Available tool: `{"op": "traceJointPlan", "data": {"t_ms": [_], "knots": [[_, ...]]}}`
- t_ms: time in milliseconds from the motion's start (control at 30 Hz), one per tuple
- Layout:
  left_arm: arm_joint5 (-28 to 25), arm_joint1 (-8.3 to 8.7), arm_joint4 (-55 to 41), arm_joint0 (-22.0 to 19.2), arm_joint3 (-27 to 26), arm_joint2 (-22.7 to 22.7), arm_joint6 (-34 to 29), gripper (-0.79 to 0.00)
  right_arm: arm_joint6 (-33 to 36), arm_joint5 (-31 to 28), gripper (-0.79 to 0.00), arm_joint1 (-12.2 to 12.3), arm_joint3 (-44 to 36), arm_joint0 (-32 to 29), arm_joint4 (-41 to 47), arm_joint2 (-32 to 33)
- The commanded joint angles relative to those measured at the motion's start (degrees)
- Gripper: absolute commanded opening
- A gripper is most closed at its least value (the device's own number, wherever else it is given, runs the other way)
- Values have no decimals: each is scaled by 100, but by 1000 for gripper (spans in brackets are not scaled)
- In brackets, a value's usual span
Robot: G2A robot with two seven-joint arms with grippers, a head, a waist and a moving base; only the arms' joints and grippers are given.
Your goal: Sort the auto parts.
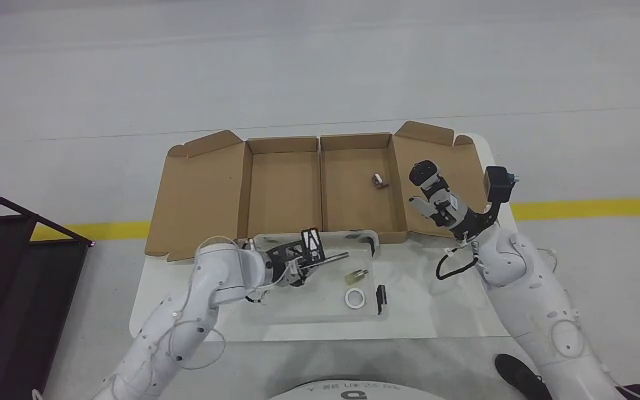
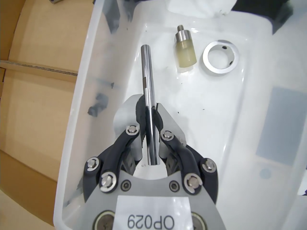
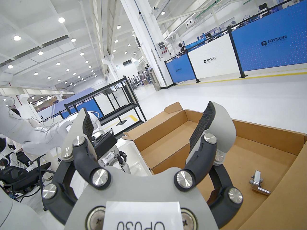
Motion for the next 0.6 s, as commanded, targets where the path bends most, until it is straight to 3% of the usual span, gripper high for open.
{"op": "traceJointPlan", "data": {"t_ms": [0,367,567], "knots": [[-113,32,-262,38,5,-136,16,-785,0,0,0,0,0,0,0,0],[-563,200,-1362,168,151,-748,-87,-785,0,0,0,0,0,0,0,0],[-279,201,-882,202,90,-540,-12,-785,0,0,0,0,0,0,0,0]]}}
